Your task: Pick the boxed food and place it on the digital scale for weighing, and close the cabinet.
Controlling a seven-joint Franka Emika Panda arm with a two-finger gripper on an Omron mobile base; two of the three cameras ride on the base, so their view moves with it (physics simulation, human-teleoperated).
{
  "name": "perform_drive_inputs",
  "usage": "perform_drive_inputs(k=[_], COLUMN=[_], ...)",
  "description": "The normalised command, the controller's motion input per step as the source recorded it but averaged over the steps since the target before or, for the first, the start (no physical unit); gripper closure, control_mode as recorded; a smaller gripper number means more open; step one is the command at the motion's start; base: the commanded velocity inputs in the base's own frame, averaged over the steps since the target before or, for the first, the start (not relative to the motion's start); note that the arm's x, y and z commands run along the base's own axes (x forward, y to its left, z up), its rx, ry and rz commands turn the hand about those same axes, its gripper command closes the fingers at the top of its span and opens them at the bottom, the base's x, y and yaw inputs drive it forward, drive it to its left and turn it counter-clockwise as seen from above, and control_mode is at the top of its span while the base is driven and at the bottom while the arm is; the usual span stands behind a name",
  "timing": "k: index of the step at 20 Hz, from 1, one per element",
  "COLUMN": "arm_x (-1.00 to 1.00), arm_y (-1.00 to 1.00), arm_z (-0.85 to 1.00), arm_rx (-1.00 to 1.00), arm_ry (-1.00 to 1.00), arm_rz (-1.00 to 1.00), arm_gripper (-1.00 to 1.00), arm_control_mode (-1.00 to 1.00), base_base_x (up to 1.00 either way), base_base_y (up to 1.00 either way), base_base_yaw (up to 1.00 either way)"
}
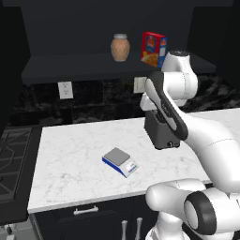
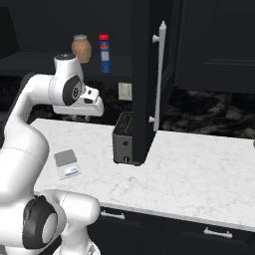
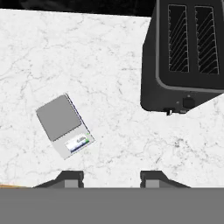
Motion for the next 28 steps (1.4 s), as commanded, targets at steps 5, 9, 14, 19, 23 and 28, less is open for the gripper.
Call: perform_drive_inputs(k=[5,9,14,19,23,28], arm_x=[-0.36,-0.48,-0.45,-0.46,-0.11,0.0], arm_y=[0.03,0.13,0.0,-0.13,-0.08,-0.25], arm_z=[0.0,0.0,0.24,0.46,0.44,0.54], arm_rx=[-0.01,-0.03,-0.01,0.0,0.0,0.0], arm_ry=[-0.05,-0.08,-0.32,-0.31,-0.19,-0.14], arm_rz=[0.0,0.02,0.02,0.04,0.02,0.06], arm_gripper=[-1.0,-1.0,-1.0,-1.0,-1.0,-1.0], arm_control_mode=[-1.0,-1.0,-1.0,-1.0,-1.0,-1.0], base_base_x=[0.0,0.0,0.0,0.0,0.0,0.0], base_base_y=[0.0,0.0,0.0,0.0,0.0,0.0], base_base_yaw=[0.0,0.0,0.0,0.0,0.0,0.0])
